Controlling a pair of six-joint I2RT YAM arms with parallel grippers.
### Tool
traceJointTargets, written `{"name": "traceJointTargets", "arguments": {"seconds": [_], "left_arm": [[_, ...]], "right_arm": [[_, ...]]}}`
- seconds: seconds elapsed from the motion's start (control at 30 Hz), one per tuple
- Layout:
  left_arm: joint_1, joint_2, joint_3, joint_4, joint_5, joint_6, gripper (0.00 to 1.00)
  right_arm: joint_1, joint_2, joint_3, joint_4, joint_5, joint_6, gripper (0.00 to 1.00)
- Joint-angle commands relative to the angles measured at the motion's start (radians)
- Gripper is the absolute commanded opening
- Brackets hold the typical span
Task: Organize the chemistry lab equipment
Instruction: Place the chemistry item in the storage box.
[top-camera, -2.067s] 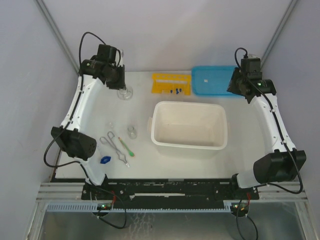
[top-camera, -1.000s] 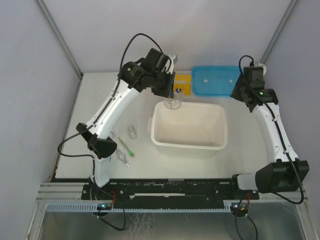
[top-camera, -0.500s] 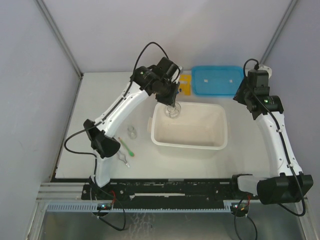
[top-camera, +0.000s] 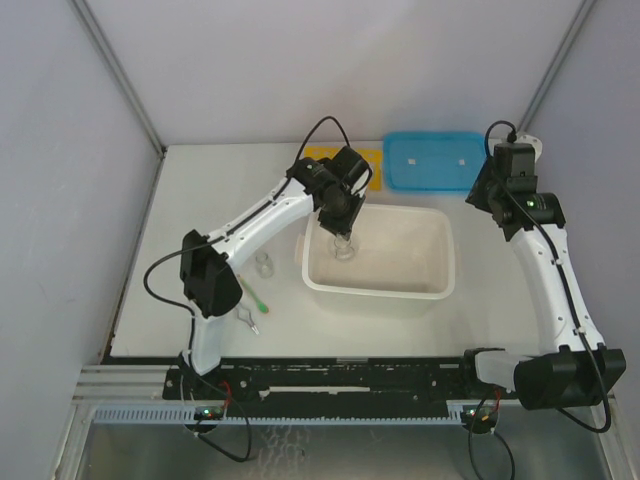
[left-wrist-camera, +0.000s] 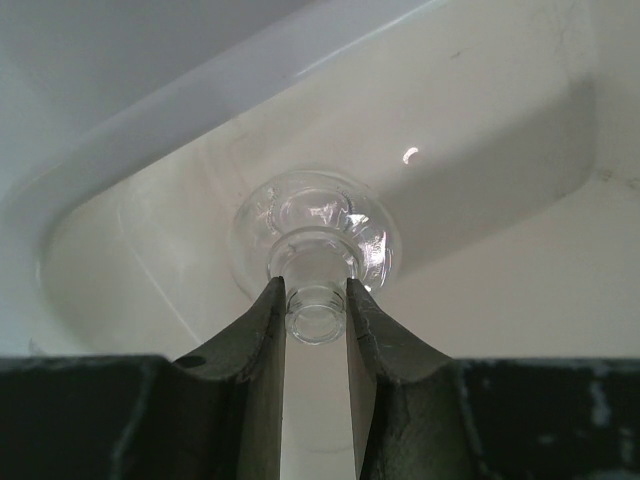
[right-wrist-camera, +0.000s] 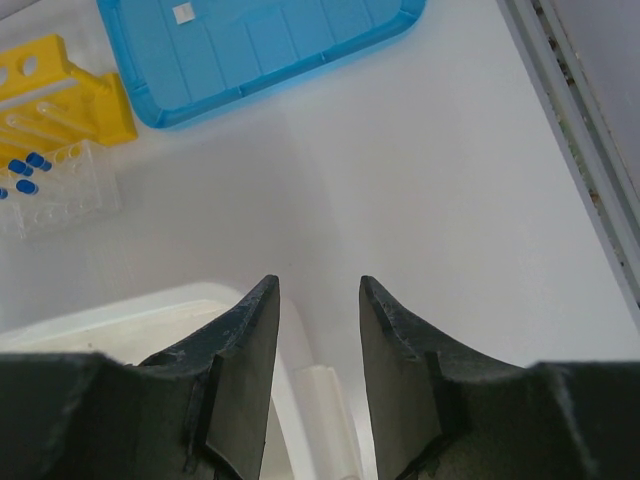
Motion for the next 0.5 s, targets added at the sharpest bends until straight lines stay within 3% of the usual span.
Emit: {"name": "traceJointTargets", "arguments": {"seconds": [0.0, 0.47], "left_arm": [[-0.001, -0.022, -0.067, 0.103, -0.001, 0.024, 0.00], [-0.001, -0.025, -0.177, 0.206, -0.060, 0.024, 0.00]], "right_arm": [[0.000, -0.021, -0.013, 0.033, 0.020, 0.003, 0.38], [-0.001, 0.004, -0.015, 0.066, 0.013, -0.002, 0.38]]}}
